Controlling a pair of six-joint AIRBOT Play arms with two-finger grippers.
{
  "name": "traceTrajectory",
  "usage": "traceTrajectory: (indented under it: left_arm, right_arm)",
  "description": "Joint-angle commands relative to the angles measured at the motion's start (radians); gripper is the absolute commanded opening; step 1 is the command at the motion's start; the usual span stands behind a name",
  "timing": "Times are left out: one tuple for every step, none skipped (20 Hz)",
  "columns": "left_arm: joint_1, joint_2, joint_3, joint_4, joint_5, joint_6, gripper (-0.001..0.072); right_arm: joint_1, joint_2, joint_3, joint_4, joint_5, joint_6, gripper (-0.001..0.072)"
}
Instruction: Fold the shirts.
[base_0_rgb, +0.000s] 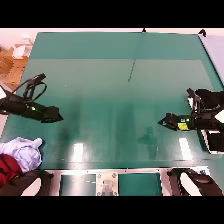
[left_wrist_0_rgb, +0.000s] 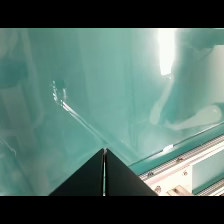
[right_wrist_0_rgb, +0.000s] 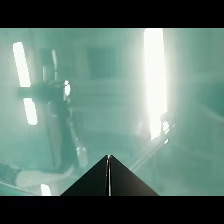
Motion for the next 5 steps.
traceTrajectory:
  left_arm:
    - [-0.001, 0.021, -0.029, -0.002, 0.000, 0.000, 0.0025]
    - [-0.001, 0.021, -0.029, -0.005, 0.001, 0.000, 0.0024]
    - [-0.001, 0.021, -0.029, -0.005, 0.004, 0.000, 0.0025]
    - [-0.001, 0.021, -0.029, -0.005, 0.006, 0.000, 0.0024]
    - [-0.001, 0.021, -0.029, -0.005, 0.006, 0.000, 0.0025]
  right_arm:
    - [0.024, 0.014, -0.019, 0.023, 0.017, -0.001, 0.0016]
    - [0.024, 0.014, -0.019, 0.023, 0.017, -0.001, 0.0016]
    - [0.024, 0.014, -0.019, 0.023, 0.017, -0.001, 0.0017]
    - [0.024, 0.014, -0.019, 0.023, 0.017, -0.001, 0.0016]
    - [0.024, 0.014, -0.019, 0.023, 0.017, -0.002, 0.0016]
